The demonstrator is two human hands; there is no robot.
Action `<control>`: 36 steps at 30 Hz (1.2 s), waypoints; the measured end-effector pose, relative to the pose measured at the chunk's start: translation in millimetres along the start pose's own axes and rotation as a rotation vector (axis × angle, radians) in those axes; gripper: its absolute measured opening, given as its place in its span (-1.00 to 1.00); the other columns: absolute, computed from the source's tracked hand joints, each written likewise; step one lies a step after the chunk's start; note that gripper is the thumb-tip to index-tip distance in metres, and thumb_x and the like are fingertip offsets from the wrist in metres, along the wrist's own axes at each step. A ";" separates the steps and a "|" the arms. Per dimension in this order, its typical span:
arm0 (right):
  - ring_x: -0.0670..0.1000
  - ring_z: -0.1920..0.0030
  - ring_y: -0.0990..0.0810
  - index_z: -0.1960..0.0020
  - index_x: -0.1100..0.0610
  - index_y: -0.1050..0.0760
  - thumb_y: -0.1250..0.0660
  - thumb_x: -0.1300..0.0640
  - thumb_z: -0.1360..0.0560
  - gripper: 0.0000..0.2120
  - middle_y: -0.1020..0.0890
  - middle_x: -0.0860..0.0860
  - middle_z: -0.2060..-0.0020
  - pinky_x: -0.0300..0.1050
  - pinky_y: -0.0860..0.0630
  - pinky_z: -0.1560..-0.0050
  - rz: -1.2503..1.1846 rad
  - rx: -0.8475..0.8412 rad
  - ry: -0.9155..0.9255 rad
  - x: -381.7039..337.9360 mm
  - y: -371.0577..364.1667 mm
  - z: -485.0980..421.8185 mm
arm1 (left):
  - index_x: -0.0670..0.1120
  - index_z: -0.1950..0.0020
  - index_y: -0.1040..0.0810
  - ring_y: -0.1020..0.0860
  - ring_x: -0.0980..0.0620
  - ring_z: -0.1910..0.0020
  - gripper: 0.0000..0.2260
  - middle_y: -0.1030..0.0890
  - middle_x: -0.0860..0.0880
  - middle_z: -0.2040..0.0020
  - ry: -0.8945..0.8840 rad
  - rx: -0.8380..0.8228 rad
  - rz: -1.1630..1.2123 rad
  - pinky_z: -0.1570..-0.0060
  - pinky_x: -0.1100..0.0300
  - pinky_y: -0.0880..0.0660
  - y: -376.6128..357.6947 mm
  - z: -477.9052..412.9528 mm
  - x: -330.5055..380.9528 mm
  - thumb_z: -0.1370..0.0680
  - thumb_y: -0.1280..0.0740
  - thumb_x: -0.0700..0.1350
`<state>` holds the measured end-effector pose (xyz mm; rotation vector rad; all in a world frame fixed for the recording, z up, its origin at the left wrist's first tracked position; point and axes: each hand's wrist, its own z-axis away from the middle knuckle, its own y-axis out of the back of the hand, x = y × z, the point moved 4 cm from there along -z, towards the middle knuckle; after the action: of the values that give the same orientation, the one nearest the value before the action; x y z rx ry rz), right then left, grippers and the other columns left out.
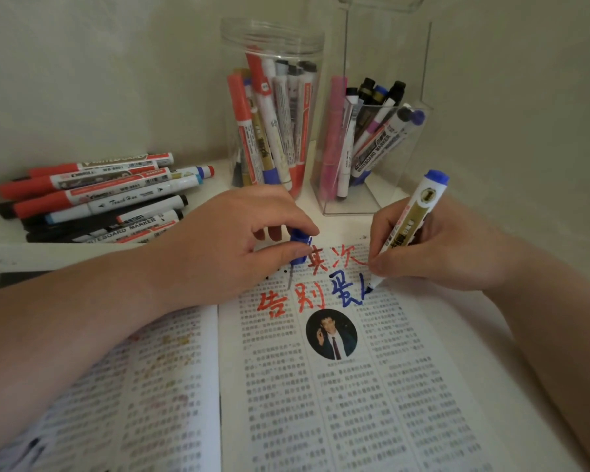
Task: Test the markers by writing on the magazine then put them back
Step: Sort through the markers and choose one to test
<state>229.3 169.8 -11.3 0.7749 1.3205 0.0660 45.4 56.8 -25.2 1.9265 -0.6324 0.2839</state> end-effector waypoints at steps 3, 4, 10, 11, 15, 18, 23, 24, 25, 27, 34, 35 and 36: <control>-0.18 0.47 -0.50 0.29 0.29 -0.57 -0.50 0.38 -0.38 -0.86 -0.59 -0.06 0.50 -0.38 -0.39 0.40 0.003 0.056 0.009 3.2 1.8 -2.0 | 0.04 -0.14 -0.68 -0.56 0.19 0.01 -0.82 -0.61 0.19 0.03 -0.005 0.003 -0.011 0.00 0.40 -0.44 0.4 -0.4 0.5 -0.57 -0.39 0.01; -0.16 0.45 -0.52 0.28 0.30 -0.58 -0.51 0.39 -0.40 -0.86 -0.60 -0.04 0.48 -0.36 -0.41 0.39 0.004 0.087 0.013 5.1 3.0 -3.1 | 0.04 -0.14 -0.67 -0.55 0.21 0.00 -0.82 -0.61 0.20 0.02 -0.004 0.006 -0.022 -0.01 0.41 -0.43 0.5 -0.4 0.5 -0.57 -0.40 0.01; 0.01 0.35 -0.53 0.23 0.28 -0.60 -0.50 0.16 -0.33 -0.83 -0.61 0.25 0.37 -0.19 -0.45 0.32 0.012 0.103 0.019 5.4 0.7 -3.8 | 0.19 -0.21 -0.57 -0.55 0.23 0.02 -0.72 -0.58 0.32 0.06 0.054 0.015 -0.001 0.04 0.42 -0.44 0.7 2.2 -0.3 -0.51 -0.45 0.03; -0.01 0.36 -0.52 0.24 0.28 -0.60 -0.52 0.20 -0.35 -0.84 -0.60 0.21 0.39 -0.20 -0.44 0.31 0.015 0.118 0.027 5.2 2.1 -3.9 | 0.19 -0.21 -0.57 -0.55 0.23 0.02 -0.71 -0.58 0.32 0.06 0.062 0.009 -0.005 0.04 0.42 -0.44 0.5 2.4 -0.5 -0.50 -0.47 0.02; -0.12 0.43 -0.46 0.26 0.33 -0.56 -0.47 0.43 -0.43 -0.87 -0.54 -0.01 0.48 -0.32 -0.40 0.38 0.050 0.189 0.011 7.4 9.3 -4.3 | 0.12 -0.16 -0.63 -0.55 0.19 0.03 -0.74 -0.57 0.29 0.12 0.059 -0.001 -0.040 0.05 0.41 -0.43 0.2 1.7 0.3 -0.48 -0.47 0.05; -0.11 0.43 -0.47 0.26 0.34 -0.55 -0.44 0.44 -0.44 -0.87 -0.56 -0.01 0.48 -0.31 -0.40 0.39 0.062 0.171 -0.003 8.1 8.0 -4.0 | 0.11 -0.13 -0.63 -0.54 0.19 0.02 -0.76 -0.56 0.29 0.12 0.062 -0.012 -0.038 0.06 0.49 -0.39 0.1 1.2 1.2 -0.48 -0.46 0.06; -0.07 0.42 -0.45 0.33 0.25 -0.54 -0.47 0.24 -0.29 -0.88 -0.53 0.04 0.47 -0.29 -0.38 0.41 0.070 0.179 -0.009 7.2 8.7 -4.6 | 0.11 -0.14 -0.62 -0.54 0.21 0.02 -0.76 -0.55 0.31 0.12 0.060 -0.023 -0.038 0.04 0.51 -0.37 -0.2 1.3 1.7 -0.49 -0.44 0.07; -0.07 0.42 -0.45 0.33 0.24 -0.54 -0.44 0.22 -0.27 -0.89 -0.53 0.05 0.47 -0.29 -0.37 0.41 0.064 0.163 -0.013 7.0 8.3 -4.3 | 0.11 -0.14 -0.62 -0.53 0.21 0.02 -0.76 -0.54 0.32 0.12 0.059 -0.025 -0.038 0.04 0.50 -0.38 -0.1 1.4 1.9 -0.49 -0.44 0.07; -0.07 0.42 -0.44 0.34 0.24 -0.54 -0.44 0.21 -0.27 -0.89 -0.53 0.05 0.47 -0.30 -0.37 0.41 0.052 0.141 -0.015 6.5 7.5 -3.8 | 0.12 -0.14 -0.62 -0.53 0.21 0.01 -0.76 -0.54 0.32 0.12 0.059 -0.028 -0.037 0.03 0.50 -0.38 -0.1 1.3 2.3 -0.49 -0.44 0.07; -0.09 0.43 -0.44 0.33 0.24 -0.55 -0.44 0.21 -0.27 -0.89 -0.53 0.04 0.47 -0.31 -0.37 0.41 0.041 0.124 -0.009 6.3 6.8 -3.4 | 0.12 -0.15 -0.62 -0.53 0.20 0.01 -0.76 -0.53 0.33 0.12 0.058 -0.034 -0.037 0.03 0.49 -0.38 -0.2 1.1 2.5 -0.49 -0.43 0.07; -0.11 0.45 -0.44 0.35 0.23 -0.55 -0.44 0.22 -0.28 -0.90 -0.54 0.00 0.49 -0.33 -0.36 0.43 0.024 0.119 -0.001 7.8 8.2 -4.3 | 0.11 -0.16 -0.62 -0.54 0.22 0.01 -0.77 -0.54 0.33 0.11 0.056 -0.037 -0.039 0.03 0.53 -0.36 -0.8 0.7 1.1 -0.51 -0.45 0.05; -0.11 0.44 -0.44 0.35 0.23 -0.55 -0.44 0.22 -0.28 -0.90 -0.54 0.00 0.49 -0.33 -0.36 0.42 0.027 0.118 0.000 7.8 8.0 -4.1 | 0.11 -0.16 -0.61 -0.54 0.22 0.01 -0.77 -0.54 0.32 0.11 0.056 -0.038 -0.042 0.03 0.52 -0.36 -0.7 0.7 1.3 -0.51 -0.45 0.05; -0.10 0.44 -0.44 0.34 0.22 -0.56 -0.44 0.22 -0.28 -0.91 -0.54 0.01 0.48 -0.32 -0.36 0.42 0.030 0.121 -0.001 8.0 8.0 -4.1 | 0.11 -0.17 -0.61 -0.53 0.21 0.00 -0.76 -0.54 0.33 0.11 0.055 -0.039 -0.044 0.03 0.52 -0.36 -0.6 0.7 1.3 -0.51 -0.44 0.06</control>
<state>231.1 181.4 -13.9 0.8971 1.3212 0.0098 46.8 55.9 -25.3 1.8859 -0.5551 0.2941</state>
